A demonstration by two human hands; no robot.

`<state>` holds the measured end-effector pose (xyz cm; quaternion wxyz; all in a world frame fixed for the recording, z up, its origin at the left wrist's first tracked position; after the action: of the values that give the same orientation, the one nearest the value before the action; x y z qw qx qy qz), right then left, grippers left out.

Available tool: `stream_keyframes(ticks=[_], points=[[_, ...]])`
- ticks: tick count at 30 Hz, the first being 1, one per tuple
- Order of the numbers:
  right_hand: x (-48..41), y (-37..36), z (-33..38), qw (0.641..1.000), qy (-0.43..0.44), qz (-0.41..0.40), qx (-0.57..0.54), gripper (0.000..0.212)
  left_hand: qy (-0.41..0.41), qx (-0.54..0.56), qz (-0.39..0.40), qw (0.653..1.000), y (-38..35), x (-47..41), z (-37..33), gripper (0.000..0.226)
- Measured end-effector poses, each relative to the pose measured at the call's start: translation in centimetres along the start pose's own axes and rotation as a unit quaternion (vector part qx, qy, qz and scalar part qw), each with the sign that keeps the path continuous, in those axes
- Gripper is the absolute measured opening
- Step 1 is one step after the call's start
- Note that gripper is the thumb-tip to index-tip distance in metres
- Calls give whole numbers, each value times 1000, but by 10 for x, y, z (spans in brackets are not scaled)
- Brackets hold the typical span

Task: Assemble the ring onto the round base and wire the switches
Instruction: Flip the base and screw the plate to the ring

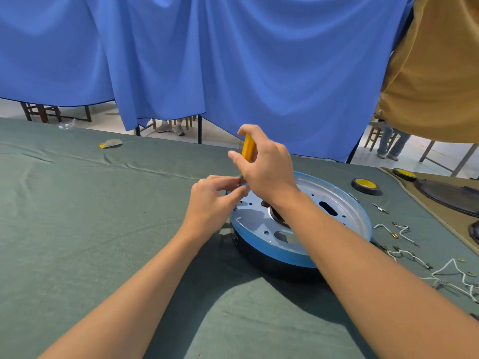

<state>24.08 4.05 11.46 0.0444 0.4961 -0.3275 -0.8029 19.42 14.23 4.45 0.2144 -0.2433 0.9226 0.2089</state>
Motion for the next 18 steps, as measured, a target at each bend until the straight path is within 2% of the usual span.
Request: stream_keyframes(ticks=[4,6,8,14,18], points=[[-2,3,3,997,-10,72,-3,47,22,17,39,999,4,-8,4,12],[-2,4,3,992,-39,92,-73,48,24,-2,55,998,4,-9,5,10],[-1,8,5,988,-52,85,-121,46,24,-28,81,996,3,-11,3,11],[-3,18,6,997,-30,49,-45,40,31,-83,219,972,3,-23,-11,13],[-2,17,23,999,3,40,-29,46,60,-108,225,966,6,-37,-18,10]])
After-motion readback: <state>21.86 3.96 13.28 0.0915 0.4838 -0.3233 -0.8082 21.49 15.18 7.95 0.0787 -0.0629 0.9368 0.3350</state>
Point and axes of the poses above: each hand's wrist, its own x-axis away from the middle knuckle, its own y-axis out of the back of the hand, z = x × y, the point moved 6 cm from there along -x, towards the middle knuckle, and after that the axes turned 5 degrees about y, right-handed, at the moved point
